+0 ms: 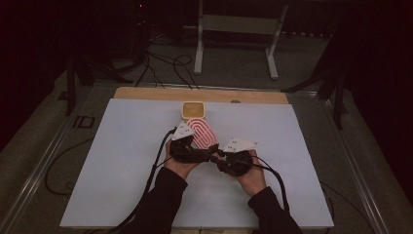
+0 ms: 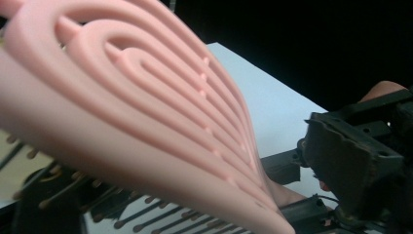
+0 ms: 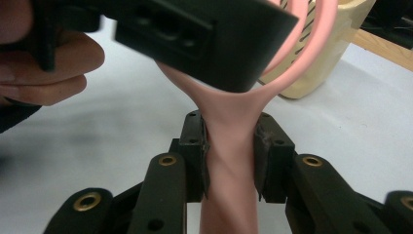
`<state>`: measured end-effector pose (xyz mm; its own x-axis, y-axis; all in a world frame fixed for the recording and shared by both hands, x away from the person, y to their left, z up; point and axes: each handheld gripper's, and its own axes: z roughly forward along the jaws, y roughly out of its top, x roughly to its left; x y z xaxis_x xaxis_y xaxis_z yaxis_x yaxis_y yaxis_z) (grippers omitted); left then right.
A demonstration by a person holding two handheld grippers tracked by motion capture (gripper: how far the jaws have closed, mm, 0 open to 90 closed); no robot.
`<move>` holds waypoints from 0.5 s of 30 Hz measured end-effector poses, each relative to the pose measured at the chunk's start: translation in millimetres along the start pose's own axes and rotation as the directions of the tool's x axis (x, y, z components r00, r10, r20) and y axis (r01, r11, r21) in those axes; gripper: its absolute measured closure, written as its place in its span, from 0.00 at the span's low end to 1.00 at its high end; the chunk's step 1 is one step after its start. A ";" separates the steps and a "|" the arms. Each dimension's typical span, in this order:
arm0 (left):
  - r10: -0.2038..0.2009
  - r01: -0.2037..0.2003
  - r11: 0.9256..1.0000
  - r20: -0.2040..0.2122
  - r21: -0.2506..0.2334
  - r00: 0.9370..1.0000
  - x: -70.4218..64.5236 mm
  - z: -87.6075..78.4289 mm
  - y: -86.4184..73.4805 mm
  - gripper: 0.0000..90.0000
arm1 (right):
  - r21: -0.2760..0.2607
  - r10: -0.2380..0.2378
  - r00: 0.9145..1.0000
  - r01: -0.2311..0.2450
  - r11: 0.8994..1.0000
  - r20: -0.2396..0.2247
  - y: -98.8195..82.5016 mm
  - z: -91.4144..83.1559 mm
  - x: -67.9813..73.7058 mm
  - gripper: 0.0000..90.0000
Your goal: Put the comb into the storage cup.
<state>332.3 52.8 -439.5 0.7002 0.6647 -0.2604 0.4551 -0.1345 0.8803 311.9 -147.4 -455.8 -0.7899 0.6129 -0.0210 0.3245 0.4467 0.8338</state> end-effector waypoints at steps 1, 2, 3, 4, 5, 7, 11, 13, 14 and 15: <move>-0.010 0.010 1.000 0.002 -0.001 1.000 0.4 0.3 -0.1 0.24 | -0.001 0.000 1.000 0.000 1.000 -0.001 0.0 -0.1 -0.3 0.77; -0.017 0.017 1.000 0.004 -0.001 1.000 0.8 0.4 -0.1 0.26 | -0.002 0.002 1.000 -0.002 1.000 0.000 0.0 -0.4 -0.4 0.77; -0.023 0.023 1.000 0.012 -0.003 1.000 1.0 0.6 -0.3 0.28 | -0.002 0.004 1.000 -0.004 1.000 0.001 0.2 -0.7 -0.2 0.77; -0.027 0.027 1.000 0.015 -0.005 1.000 1.1 0.8 -0.4 0.30 | -0.002 0.006 1.000 -0.006 1.000 -0.002 0.4 -0.8 0.0 0.77; -0.033 0.033 0.999 0.016 -0.008 0.999 1.2 1.1 -0.5 0.33 | -0.003 0.005 1.000 -0.005 1.000 -0.003 0.4 -0.9 0.1 0.77; -0.047 0.048 0.999 0.035 -0.011 0.998 2.7 0.9 -0.8 0.37 | -0.004 0.005 1.000 -0.005 1.000 0.000 0.3 -1.0 0.1 0.77; -0.072 0.073 0.997 0.051 -0.016 0.996 5.0 0.6 -1.8 0.45 | -0.008 0.005 1.000 -0.005 1.000 0.004 0.6 -1.9 -0.2 0.77; -0.081 0.083 0.996 0.054 -0.021 0.995 5.5 0.6 -2.2 0.49 | -0.007 0.006 1.000 -0.006 1.000 0.002 0.5 -1.8 0.2 0.77; -0.085 0.087 0.996 0.060 -0.024 0.995 6.0 0.4 -2.4 0.51 | -0.007 0.006 1.000 -0.006 1.000 0.001 0.4 -1.5 0.4 0.77; -0.089 0.091 0.995 0.066 -0.027 0.994 6.5 -0.1 -2.4 0.52 | -0.007 0.002 1.000 -0.002 1.000 0.001 0.2 -1.1 0.5 0.77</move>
<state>335.7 57.5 -443.3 0.6916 0.6243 -0.3632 0.5017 -0.0535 0.8634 311.0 -147.7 -455.1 -0.7885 0.6147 -0.0199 0.3227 0.4410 0.8375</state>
